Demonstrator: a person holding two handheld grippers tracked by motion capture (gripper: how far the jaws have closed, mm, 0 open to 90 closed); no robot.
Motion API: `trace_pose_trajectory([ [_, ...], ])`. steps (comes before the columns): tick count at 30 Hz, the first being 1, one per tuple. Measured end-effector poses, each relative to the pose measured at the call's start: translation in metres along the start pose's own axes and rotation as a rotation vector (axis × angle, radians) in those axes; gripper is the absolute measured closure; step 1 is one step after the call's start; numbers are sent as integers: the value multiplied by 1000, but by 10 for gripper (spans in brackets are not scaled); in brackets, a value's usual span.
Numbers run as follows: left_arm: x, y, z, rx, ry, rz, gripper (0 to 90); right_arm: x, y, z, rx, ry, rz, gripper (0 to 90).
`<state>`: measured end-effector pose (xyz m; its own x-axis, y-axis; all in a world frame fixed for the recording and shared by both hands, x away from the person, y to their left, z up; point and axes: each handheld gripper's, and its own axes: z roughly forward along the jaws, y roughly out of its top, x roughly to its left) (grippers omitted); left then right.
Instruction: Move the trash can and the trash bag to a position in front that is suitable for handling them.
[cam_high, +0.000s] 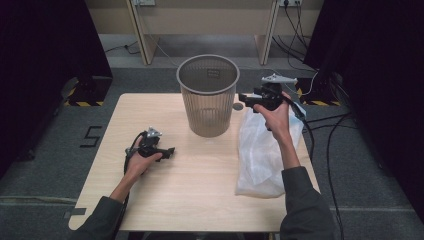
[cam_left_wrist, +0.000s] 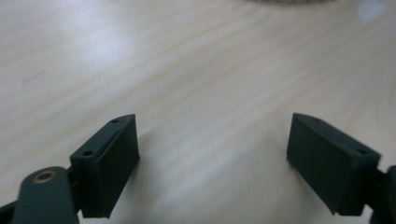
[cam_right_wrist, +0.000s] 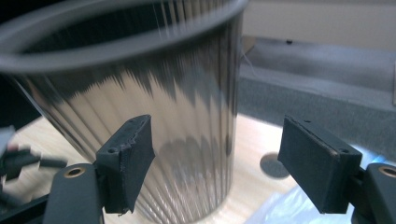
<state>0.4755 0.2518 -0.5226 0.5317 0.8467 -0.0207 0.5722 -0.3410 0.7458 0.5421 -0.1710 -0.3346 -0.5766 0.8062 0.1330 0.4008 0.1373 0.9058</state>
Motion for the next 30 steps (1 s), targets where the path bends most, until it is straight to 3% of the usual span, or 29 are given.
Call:
trace_pose_trajectory([
  [5,3,-15,-17,3,-7,4,145,4,31,-9,-24,-49,-13,254],
  [7,3,-18,-20,3,-8,4,145,8,43,-10,-33,-38,-7,255],
  [11,3,-20,-22,5,-2,7,144,16,59,6,20,-66,-11,262],
  [19,3,-20,-22,5,-3,5,144,19,61,44,108,-110,-22,289],
  [27,3,-20,-22,7,-2,4,143,15,62,57,146,-118,13,314],
  [30,3,-20,-22,7,-2,4,143,16,62,62,174,-101,4,389],
])
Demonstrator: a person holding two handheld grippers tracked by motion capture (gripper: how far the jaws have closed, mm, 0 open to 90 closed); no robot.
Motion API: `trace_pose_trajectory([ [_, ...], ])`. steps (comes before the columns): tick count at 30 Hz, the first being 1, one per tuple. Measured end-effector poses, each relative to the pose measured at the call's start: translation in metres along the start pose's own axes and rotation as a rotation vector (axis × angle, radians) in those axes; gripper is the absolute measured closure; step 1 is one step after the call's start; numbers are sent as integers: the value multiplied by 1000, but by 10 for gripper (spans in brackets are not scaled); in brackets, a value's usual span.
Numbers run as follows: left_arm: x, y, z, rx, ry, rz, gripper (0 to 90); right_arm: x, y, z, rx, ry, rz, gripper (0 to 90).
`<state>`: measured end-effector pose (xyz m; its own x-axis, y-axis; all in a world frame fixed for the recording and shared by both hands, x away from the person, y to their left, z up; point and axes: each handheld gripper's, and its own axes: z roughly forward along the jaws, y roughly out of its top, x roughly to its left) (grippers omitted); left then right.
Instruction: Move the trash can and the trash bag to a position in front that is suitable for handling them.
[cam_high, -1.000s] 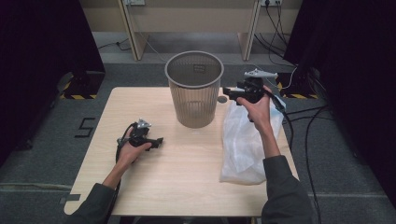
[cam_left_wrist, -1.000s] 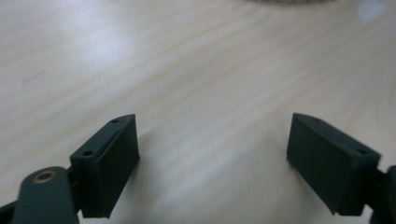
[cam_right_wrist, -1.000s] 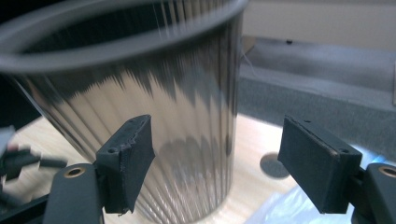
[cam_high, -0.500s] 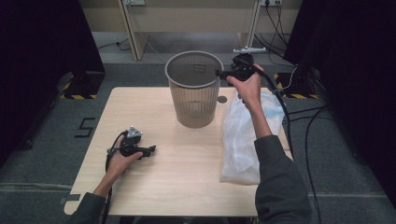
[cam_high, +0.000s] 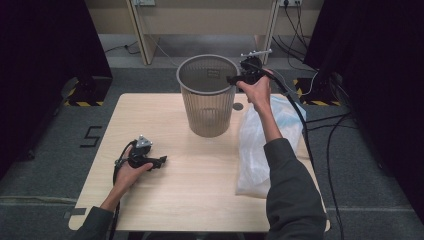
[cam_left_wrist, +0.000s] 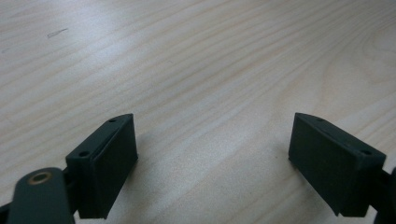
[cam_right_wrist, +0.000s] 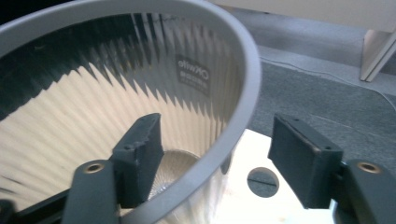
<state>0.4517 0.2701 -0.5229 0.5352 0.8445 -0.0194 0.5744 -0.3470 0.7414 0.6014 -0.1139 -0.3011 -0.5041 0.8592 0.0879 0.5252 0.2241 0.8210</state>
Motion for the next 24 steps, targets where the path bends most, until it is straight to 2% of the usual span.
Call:
trace_pose_trajectory([
  [3,0,0,0,0,0,0,143,2,0,0,15,35,-11,394],
  [14,0,0,0,-1,2,0,143,6,0,-8,43,19,-37,401],
  [24,-1,0,0,0,7,0,143,10,-4,-15,52,23,-59,386],
])
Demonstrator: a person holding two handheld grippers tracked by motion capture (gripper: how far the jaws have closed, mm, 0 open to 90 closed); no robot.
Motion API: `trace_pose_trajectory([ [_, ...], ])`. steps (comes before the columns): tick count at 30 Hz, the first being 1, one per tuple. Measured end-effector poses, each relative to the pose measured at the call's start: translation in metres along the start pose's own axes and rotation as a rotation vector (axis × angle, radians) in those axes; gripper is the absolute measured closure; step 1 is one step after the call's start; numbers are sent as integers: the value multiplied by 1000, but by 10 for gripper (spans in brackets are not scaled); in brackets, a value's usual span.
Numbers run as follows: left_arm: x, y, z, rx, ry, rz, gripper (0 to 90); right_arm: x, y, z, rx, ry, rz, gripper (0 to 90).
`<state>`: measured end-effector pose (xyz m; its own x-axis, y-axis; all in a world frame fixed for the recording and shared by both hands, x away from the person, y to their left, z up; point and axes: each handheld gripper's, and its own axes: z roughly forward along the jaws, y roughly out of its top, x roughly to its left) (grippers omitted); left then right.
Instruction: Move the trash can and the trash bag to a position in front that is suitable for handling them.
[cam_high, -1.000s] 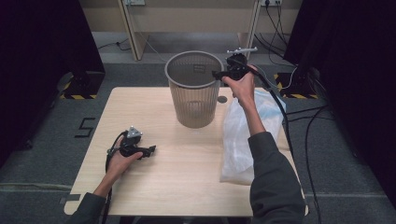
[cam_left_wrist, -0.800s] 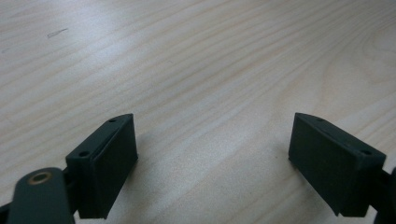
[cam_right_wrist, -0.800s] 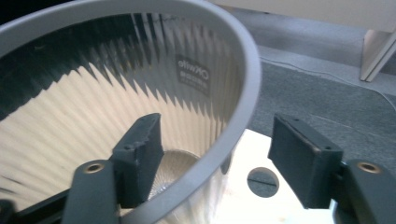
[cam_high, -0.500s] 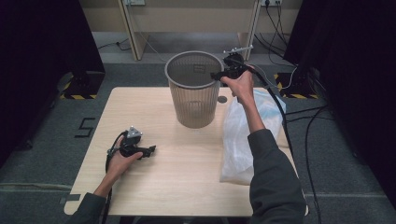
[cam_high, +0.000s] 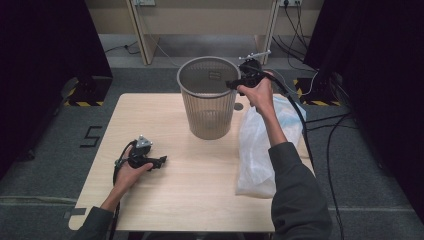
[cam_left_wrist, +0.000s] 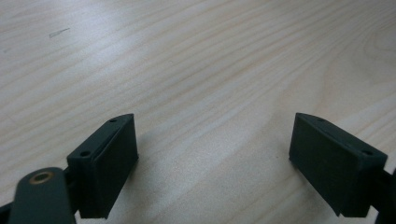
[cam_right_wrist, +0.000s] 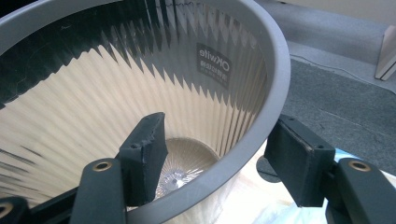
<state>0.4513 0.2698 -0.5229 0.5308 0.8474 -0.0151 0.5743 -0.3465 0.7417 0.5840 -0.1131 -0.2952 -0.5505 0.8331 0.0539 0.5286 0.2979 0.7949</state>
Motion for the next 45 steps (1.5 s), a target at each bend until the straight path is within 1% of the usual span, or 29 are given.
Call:
trace_pose_trajectory([
  [2,0,0,0,1,0,0,143,0,0,0,-3,2,1,378],
  [4,0,0,0,0,1,0,143,-1,-1,1,-4,12,11,299],
  [6,0,0,0,0,1,-2,143,-1,-1,-2,-35,14,19,267],
  [9,0,0,0,-1,0,0,143,-2,0,-17,-97,32,30,245],
  [11,0,0,0,-1,0,-1,142,-5,0,-26,-120,36,27,239],
  [13,0,0,0,0,0,-2,143,-8,-2,-35,-136,30,25,230],
  [15,0,-1,-1,-2,-3,-3,143,-11,-6,-44,-150,33,20,204],
  [17,0,-1,-1,-2,-3,-4,142,-15,-12,-52,-162,32,20,204],
  [20,1,-2,-3,2,-6,0,141,-22,-25,-60,-169,15,20,204],
  [23,2,-4,-4,-1,-10,2,140,-30,-43,-64,-156,-6,20,204],
  [24,2,-4,-4,-1,-10,2,140,-30,-43,-64,-156,-6,20,204],
  [25,2,-4,-4,0,-12,1,140,-37,-58,-65,-147,-24,27,206],
  [26,2,-4,-5,0,-14,2,140,-39,-63,-65,-143,-25,34,207],
  [27,2,-5,-5,0,-16,3,140,-43,-69,-64,-138,-27,42,206],
  [30,3,-5,-5,0,-15,3,140,-52,-89,-57,-103,-75,48,203],
  [31,3,-5,-5,0,-15,3,140,-55,-95,-53,-88,-81,52,202],
  [34,3,-5,-5,-2,-14,3,139,-62,-115,-36,-35,-78,81,194],
  [37,3,-5,-5,-2,-14,3,139,-61,-133,-17,19,-80,96,193],
  [40,3,-5,-5,-2,-14,4,139,-57,-149,3,65,-83,101,195],
  [43,3,-5,-5,-2,-14,4,139,-52,-164,23,124,-116,81,212],
  [44,3,-5,-5,-3,-14,4,139,-52,-168,29,139,-119,76,224],
  [45,2,-5,-5,-3,-13,5,138,-51,-173,34,150,-115,81,244],
])
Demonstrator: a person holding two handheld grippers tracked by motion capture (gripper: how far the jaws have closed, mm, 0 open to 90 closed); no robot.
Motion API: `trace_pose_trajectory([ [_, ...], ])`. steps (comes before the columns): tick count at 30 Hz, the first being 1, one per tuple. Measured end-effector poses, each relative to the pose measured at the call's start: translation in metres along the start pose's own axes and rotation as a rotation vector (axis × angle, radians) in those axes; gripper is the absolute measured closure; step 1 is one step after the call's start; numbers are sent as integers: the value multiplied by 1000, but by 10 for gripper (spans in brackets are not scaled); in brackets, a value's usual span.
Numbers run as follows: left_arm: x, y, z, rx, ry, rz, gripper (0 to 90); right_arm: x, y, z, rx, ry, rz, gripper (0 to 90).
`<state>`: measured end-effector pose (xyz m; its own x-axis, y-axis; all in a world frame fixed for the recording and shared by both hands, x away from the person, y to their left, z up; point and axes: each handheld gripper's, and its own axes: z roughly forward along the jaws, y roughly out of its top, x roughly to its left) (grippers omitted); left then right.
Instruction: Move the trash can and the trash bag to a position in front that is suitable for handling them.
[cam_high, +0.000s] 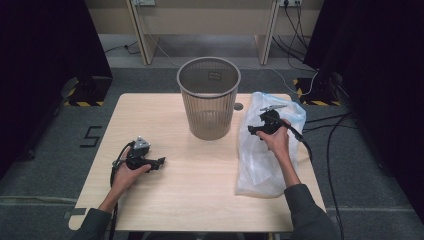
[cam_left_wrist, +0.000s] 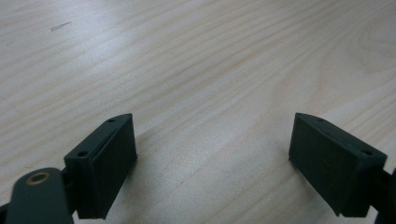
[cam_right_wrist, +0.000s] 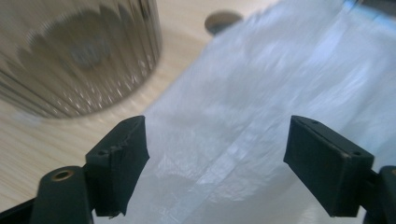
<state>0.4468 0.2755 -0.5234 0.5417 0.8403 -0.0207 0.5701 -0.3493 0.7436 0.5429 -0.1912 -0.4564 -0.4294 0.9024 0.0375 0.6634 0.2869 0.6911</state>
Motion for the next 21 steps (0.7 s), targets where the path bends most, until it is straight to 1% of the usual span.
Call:
trace_pose_trajectory([
  [1,0,0,0,2,0,3,138,1,-4,6,12,1,-1,271],
  [3,0,0,0,1,0,0,138,2,-12,15,36,9,-1,353],
  [6,0,0,0,1,0,0,138,3,-24,22,62,33,-16,487],
  [7,0,0,0,1,0,0,138,5,-29,22,74,49,-32,528],
  [9,0,0,0,2,0,1,138,9,-35,21,75,57,-53,580],
  [11,0,0,0,0,0,-1,138,16,-42,16,73,81,-73,619],
  [12,0,0,0,0,0,-1,138,19,-47,12,68,92,-93,635],
  [14,0,0,0,2,0,2,138,28,-57,6,67,132,-101,638],
  [16,0,0,0,3,2,2,138,36,-68,-3,62,148,-137,638],
  [18,0,0,0,2,1,2,138,45,-79,-14,56,184,-123,637],
  [19,0,0,0,3,2,2,138,48,-84,-20,46,199,-121,624],
  [21,0,0,0,3,2,2,138,53,-91,-32,35,214,-126,549],
])
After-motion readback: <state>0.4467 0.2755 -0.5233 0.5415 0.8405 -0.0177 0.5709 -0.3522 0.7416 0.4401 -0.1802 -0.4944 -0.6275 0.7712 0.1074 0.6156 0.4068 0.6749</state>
